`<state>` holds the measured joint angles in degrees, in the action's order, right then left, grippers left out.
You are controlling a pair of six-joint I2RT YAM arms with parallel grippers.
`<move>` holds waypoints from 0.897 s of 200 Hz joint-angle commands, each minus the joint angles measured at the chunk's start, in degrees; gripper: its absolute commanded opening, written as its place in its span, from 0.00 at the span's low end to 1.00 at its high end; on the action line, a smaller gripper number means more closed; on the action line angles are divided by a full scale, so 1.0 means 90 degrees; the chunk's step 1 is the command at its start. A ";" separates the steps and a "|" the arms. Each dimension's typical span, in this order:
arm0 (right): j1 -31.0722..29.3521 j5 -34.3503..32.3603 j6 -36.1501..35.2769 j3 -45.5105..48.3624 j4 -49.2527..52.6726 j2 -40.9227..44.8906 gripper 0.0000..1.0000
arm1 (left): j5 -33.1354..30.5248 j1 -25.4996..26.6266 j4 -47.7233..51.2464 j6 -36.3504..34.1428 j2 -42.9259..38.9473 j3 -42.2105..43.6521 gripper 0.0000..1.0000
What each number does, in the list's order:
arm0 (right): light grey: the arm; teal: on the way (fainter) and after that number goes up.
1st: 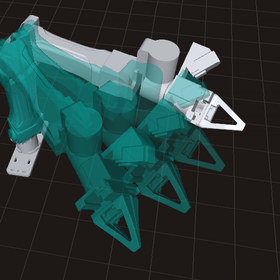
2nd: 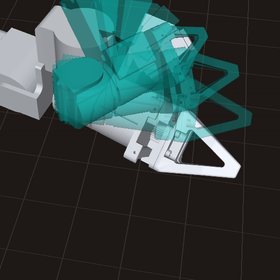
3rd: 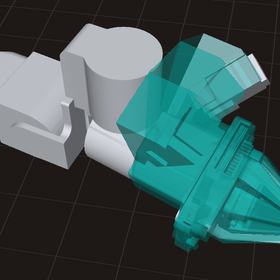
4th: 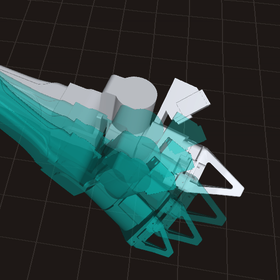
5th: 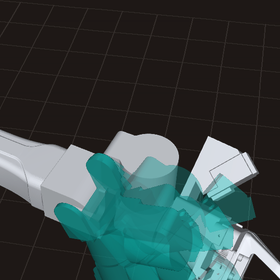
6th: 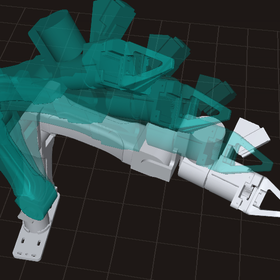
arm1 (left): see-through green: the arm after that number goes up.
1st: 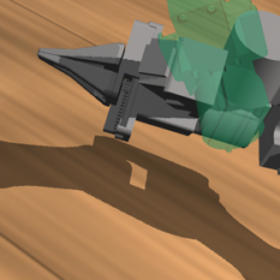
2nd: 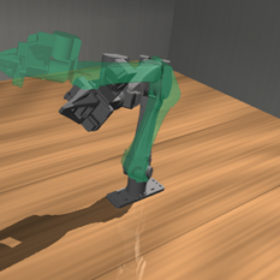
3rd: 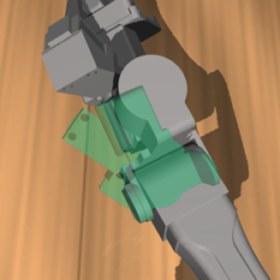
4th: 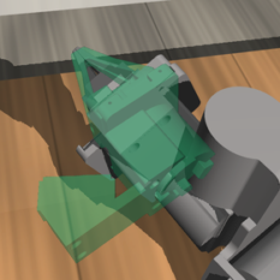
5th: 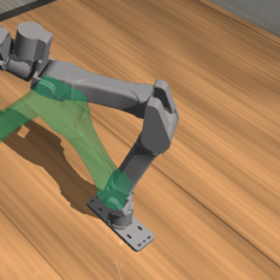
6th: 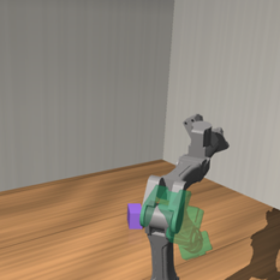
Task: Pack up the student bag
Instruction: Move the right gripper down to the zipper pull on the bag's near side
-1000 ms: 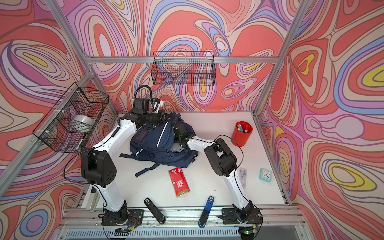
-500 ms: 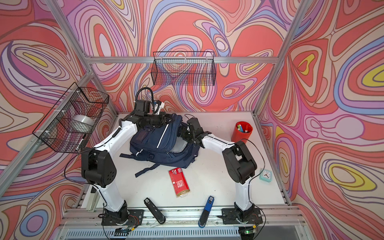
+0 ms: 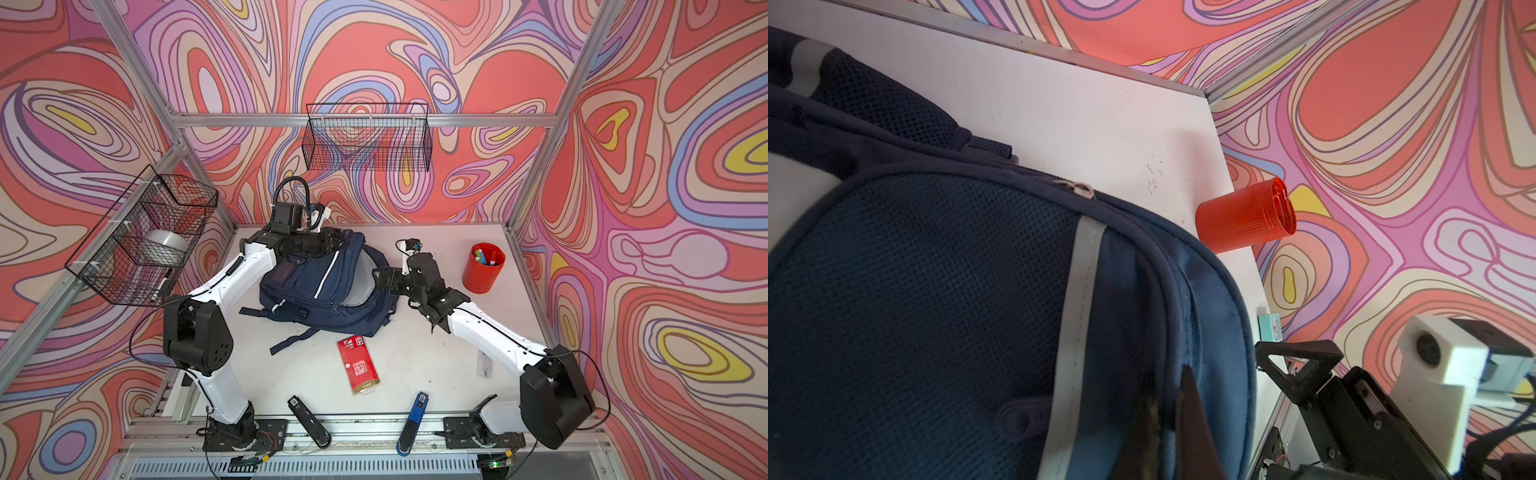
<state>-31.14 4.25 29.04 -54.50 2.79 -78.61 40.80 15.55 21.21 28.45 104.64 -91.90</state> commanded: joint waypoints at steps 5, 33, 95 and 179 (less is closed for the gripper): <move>-0.0130 0.0277 -0.0508 -0.0265 0.0480 -0.0428 0.88 | -0.0251 -0.0078 0.0365 -0.0103 -0.0039 0.0075 0.00; -0.1107 -0.0694 -0.0948 -0.0370 0.0657 -0.0692 0.89 | -0.0304 -0.0077 0.0378 -0.0094 -0.0036 0.0127 0.00; -0.2631 -0.1553 -0.1436 -0.1034 0.0444 -0.1863 0.70 | -0.0277 -0.0068 0.0361 -0.0029 -0.0011 0.0090 0.00; -0.2755 -0.2141 -0.1841 -0.1780 0.0509 -0.2770 0.26 | -0.0358 -0.0023 0.0082 0.0283 0.0024 0.0176 0.00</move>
<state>-55.86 -12.10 15.11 -67.94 7.49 -100.62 40.01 16.08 20.40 29.82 104.64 -90.83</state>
